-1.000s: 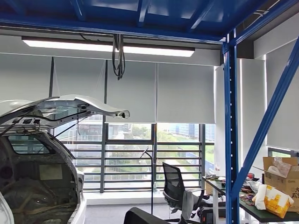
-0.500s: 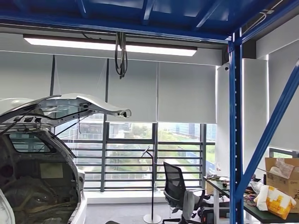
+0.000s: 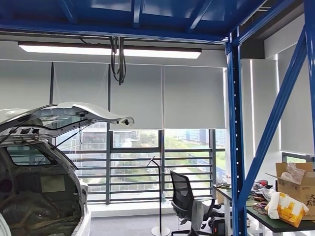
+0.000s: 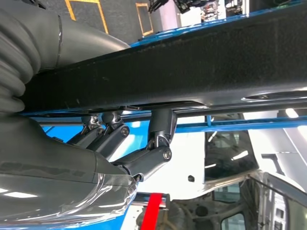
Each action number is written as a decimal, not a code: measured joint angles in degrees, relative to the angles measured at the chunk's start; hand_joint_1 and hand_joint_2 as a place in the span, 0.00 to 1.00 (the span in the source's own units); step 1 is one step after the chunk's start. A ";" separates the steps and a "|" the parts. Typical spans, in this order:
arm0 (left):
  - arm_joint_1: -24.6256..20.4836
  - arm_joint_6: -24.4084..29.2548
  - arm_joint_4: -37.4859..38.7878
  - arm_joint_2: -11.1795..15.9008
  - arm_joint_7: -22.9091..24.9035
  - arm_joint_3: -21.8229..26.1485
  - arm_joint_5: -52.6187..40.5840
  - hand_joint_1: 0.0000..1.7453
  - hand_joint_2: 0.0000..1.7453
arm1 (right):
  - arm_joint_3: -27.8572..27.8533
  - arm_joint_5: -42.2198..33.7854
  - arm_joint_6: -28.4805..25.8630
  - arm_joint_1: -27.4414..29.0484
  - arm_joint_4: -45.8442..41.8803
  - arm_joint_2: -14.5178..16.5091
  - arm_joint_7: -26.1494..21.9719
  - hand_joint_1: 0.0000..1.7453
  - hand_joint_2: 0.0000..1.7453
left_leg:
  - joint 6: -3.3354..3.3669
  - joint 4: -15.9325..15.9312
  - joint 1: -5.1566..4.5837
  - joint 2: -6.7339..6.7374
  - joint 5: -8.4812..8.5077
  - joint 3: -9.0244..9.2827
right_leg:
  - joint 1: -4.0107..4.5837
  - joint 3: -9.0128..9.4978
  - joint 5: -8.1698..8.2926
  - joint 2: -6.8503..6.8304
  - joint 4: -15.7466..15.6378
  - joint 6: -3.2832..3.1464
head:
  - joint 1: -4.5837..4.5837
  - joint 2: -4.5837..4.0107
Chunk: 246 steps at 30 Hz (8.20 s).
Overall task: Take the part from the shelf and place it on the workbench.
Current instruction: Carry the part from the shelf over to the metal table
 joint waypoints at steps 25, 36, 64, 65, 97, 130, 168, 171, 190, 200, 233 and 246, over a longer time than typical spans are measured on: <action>-0.38 -0.02 0.02 -0.23 -0.41 -0.89 0.00 0.00 1.00 | 1.21 0.28 0.14 -1.59 0.56 -0.20 -0.05 1.00 1.00 | 1.33 -11.16 -1.03 0.29 5.87 2.11 | 1.72 3.41 -0.58 -0.17 -2.12 -1.37 | -0.07 0.00; -0.71 0.19 0.02 0.13 -0.44 -1.01 -0.02 0.00 1.00 | 1.44 0.30 0.16 -1.74 0.66 -0.11 -0.06 1.00 1.00 | -0.93 -15.24 0.61 0.00 2.10 12.08 | 0.63 -4.24 4.22 -0.51 0.25 1.14 | -0.09 0.00; -0.75 1.30 0.04 0.85 -0.21 -2.05 0.00 0.00 1.00 | 1.69 -0.99 0.28 -3.04 0.51 0.70 -0.04 1.00 1.00 | -1.44 -8.22 0.52 0.45 4.96 8.18 | 1.43 -2.12 3.48 -0.65 -2.06 -0.46 | -0.09 0.00; -0.84 1.39 0.04 0.89 -0.08 -2.12 0.00 0.00 1.00 | 1.68 -1.15 0.16 -3.24 0.51 0.91 0.10 1.00 1.00 | -1.21 -11.84 0.58 0.40 4.14 10.52 | 1.41 -2.84 3.63 -0.62 -1.27 -0.13 | -0.09 0.00; -1.30 1.62 0.04 1.16 0.58 -4.22 0.02 0.00 1.00 | 1.68 0.25 0.70 -3.96 1.23 1.84 -0.98 1.00 1.00 | 0.35 -14.30 -0.16 2.10 4.58 7.69 | 1.70 -0.89 1.04 -0.99 -0.15 0.05 | -0.14 0.00; -1.12 3.04 0.04 2.27 4.14 -7.23 -0.05 0.00 1.00 | 2.05 6.61 1.35 -7.16 1.34 -0.13 -2.03 1.00 1.00 | 0.97 -14.97 -0.77 2.92 5.63 7.13 | 1.80 -0.23 0.62 -3.91 -0.58 -0.18 | -0.14 0.00; -1.15 6.18 1.14 5.51 7.27 -9.45 0.00 0.00 1.00 | 7.99 11.36 1.68 -11.25 3.87 -0.12 -8.17 1.00 1.00 | 2.18 -15.24 -0.29 -0.16 6.88 6.33 | 0.71 -6.31 -7.59 -0.49 14.45 1.63 | -0.15 0.00; -1.01 6.40 1.14 5.27 7.90 -9.76 0.00 0.00 1.00 | 8.25 12.17 1.53 -10.72 4.48 -0.48 -8.54 1.00 1.00 | 2.18 -15.19 -0.31 -1.90 6.94 6.39 | 0.70 -4.94 -3.98 0.12 11.36 1.35 | -0.15 0.00; -1.86 5.92 1.13 2.02 7.40 -11.93 -0.13 0.00 1.00 | 8.05 14.46 0.48 -7.63 4.02 -1.85 -8.07 1.00 1.00 | -0.08 -14.40 -0.26 3.74 6.30 6.51 | 0.81 0.10 0.32 -4.42 -0.48 0.67 | -0.14 0.00; -0.74 5.87 1.14 1.27 7.81 -12.02 0.02 0.00 1.00 | 8.37 15.80 -0.40 -4.97 3.01 -1.74 -6.49 1.00 1.00 | 2.69 -14.73 -0.76 -1.10 6.85 6.15 | 0.41 -6.45 -7.11 -0.29 15.34 1.95 | -0.14 0.00; -1.37 7.10 1.16 1.24 8.95 -8.35 0.02 0.00 1.00 | 7.13 15.85 0.13 -10.05 5.61 -2.28 -7.76 1.00 1.00 | 2.54 -14.49 -0.87 -2.86 6.94 6.14 | 0.41 -3.13 -2.10 1.31 7.77 0.73 | -0.14 0.00; -0.92 8.37 1.40 1.05 8.86 -6.34 0.02 0.00 1.00 | 8.19 23.31 -2.78 -4.53 3.86 -1.80 -11.88 1.00 1.00 | -0.66 -0.47 0.12 -0.05 1.05 -1.11 | 0.23 0.60 1.00 -2.01 -1.52 -0.76 | -0.12 0.00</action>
